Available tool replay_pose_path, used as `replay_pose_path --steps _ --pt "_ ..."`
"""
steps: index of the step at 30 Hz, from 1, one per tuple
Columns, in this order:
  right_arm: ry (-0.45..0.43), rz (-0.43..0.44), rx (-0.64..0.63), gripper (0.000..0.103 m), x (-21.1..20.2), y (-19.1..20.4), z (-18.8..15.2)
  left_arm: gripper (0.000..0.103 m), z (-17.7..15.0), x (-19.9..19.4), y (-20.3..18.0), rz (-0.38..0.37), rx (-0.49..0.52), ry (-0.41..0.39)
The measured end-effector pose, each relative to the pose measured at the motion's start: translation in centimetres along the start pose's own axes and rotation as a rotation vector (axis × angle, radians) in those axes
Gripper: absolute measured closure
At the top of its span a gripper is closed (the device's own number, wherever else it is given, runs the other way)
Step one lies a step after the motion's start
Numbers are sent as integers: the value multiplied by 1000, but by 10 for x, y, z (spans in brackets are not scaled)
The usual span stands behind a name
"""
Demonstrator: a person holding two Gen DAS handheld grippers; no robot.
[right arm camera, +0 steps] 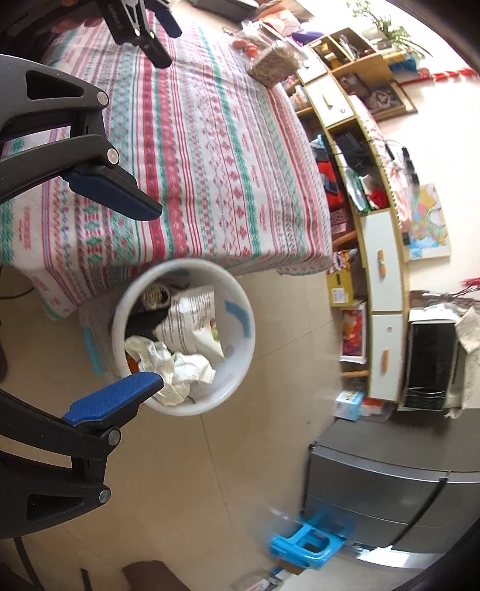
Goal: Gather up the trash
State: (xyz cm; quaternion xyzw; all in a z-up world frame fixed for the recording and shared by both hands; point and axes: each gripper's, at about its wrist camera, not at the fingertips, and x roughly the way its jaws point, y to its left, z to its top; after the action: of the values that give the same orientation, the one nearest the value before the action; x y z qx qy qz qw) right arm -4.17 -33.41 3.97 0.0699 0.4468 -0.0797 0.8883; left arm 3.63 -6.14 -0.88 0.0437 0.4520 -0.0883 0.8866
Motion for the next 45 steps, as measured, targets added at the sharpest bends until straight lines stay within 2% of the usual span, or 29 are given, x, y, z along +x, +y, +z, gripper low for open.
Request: replay_pose_path --steps 8,14,21,45 --pt "-141 -5 -129 17 -32 40 -19 2 -21 -33 12 54 -43 -101" --pt "-197 -38 -172 16 -30 51 -24 2 -27 -50 17 121 -47 -191" --pt "-230 -30 -174 16 -32 54 -25 2 -32 -53 12 117 -36 -197" --pt "-226 -26 -185 15 -32 58 -28 2 -36 -56 2 109 -13 -200"
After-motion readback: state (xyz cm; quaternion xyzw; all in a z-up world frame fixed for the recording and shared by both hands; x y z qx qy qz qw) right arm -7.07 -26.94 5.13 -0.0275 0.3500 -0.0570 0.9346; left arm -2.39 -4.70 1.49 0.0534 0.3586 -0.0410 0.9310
